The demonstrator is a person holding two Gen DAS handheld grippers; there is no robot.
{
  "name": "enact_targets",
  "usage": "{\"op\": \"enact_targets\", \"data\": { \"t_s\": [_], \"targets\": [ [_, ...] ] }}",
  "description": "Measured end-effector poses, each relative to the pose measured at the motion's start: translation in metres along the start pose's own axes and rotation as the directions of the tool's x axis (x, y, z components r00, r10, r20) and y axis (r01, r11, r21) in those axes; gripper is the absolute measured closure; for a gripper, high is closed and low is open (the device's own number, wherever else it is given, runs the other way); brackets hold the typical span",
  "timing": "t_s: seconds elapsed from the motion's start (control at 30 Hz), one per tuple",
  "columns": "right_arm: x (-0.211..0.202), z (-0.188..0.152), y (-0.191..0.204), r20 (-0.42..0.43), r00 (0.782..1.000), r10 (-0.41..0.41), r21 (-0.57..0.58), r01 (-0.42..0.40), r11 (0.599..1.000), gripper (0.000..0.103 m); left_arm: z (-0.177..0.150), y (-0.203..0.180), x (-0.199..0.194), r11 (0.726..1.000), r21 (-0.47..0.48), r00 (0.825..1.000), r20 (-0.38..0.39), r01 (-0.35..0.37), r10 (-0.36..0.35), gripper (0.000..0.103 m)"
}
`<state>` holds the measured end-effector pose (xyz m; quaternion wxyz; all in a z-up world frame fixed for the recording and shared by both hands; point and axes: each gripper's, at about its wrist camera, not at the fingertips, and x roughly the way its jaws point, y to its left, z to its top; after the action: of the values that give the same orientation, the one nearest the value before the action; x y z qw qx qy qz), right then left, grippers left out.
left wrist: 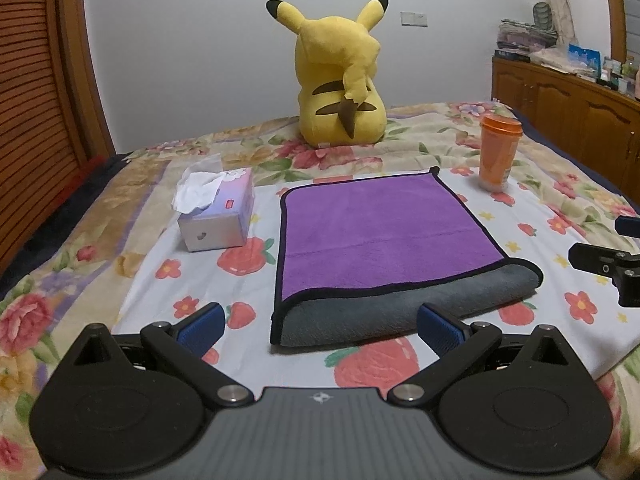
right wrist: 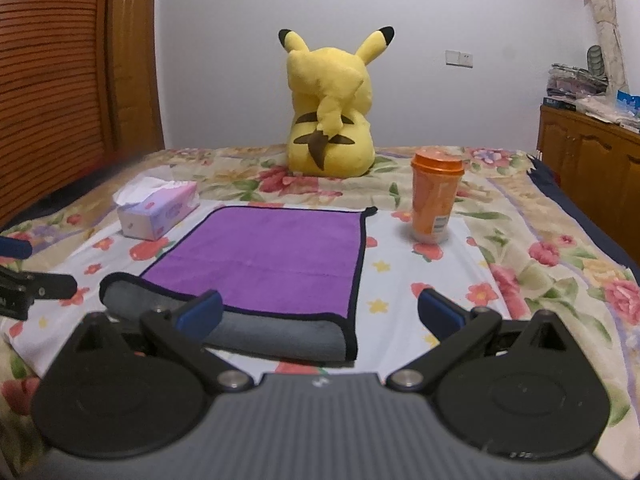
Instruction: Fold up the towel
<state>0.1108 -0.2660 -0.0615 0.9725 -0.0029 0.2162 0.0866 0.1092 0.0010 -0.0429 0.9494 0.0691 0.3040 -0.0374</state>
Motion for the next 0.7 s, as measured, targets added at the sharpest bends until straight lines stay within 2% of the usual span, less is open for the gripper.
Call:
{"op": "enact_targets", "data": {
  "t_s": [0.7],
  "targets": [
    [0.038, 0.005, 0.002, -0.052, 0.998, 0.038, -0.010, -0.039, 0.999, 0.000, 0.004, 0.006, 0.048, 0.999, 0.022, 0.999, -0.047, -0.025, 0.026, 0.000]
  ]
}}
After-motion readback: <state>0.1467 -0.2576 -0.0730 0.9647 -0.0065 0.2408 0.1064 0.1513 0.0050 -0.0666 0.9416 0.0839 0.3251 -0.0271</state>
